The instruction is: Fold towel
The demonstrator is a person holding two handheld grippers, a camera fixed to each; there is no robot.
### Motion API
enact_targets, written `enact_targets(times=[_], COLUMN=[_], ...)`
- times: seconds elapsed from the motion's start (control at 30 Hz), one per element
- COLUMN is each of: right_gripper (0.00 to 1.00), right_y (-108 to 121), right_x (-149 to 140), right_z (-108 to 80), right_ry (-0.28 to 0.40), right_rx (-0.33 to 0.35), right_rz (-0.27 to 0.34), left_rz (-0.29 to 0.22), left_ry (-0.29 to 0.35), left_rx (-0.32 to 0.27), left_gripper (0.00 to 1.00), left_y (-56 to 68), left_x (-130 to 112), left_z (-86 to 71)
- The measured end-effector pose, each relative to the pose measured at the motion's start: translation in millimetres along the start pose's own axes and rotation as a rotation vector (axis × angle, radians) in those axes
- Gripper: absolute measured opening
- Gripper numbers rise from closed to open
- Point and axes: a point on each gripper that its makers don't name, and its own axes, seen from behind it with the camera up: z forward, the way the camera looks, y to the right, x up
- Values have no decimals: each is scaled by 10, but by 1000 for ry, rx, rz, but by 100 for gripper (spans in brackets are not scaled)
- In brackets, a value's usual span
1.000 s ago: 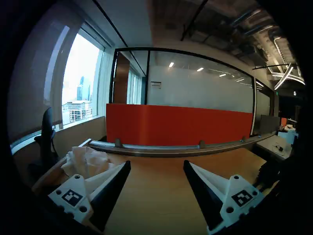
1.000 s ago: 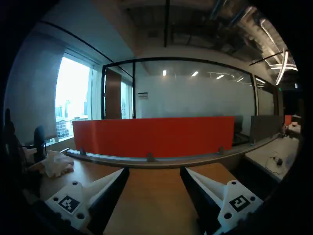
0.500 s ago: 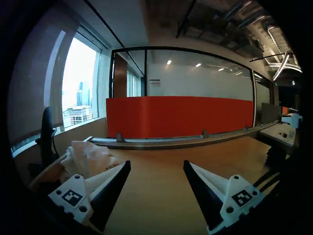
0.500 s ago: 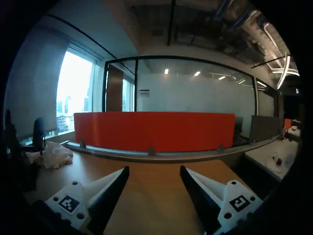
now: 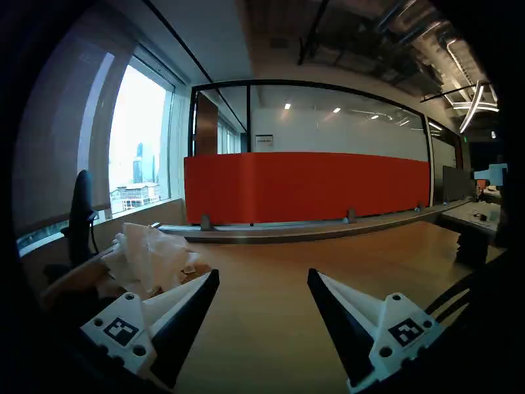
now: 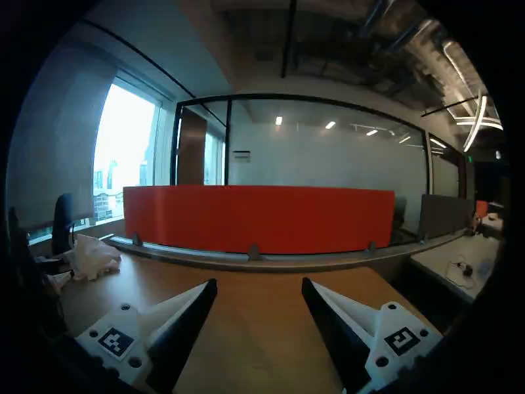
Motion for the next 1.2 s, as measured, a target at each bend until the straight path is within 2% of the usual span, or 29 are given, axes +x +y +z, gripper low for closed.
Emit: enact_targets(times=[0.27,0.57,0.97,1.2], right_gripper=[100,100,100,100], right_y=[34,123,222,274], right_x=[-31,-137,-195,-227], right_z=[51,110,105,100], right_ry=[4,10,11,5], right_rx=[-16,-31,-33,-36], right_rz=[23,5,3,7], left_rz=[-27,-41,-41,-20], left_ry=[24,25,56,78], left_rx=[14,25,36,41], left_gripper=[100,100,100,100], left_y=[-72,-92,-119,-129], left_x=[-221,-500,-548,-529], left_z=[43,90,82,33])
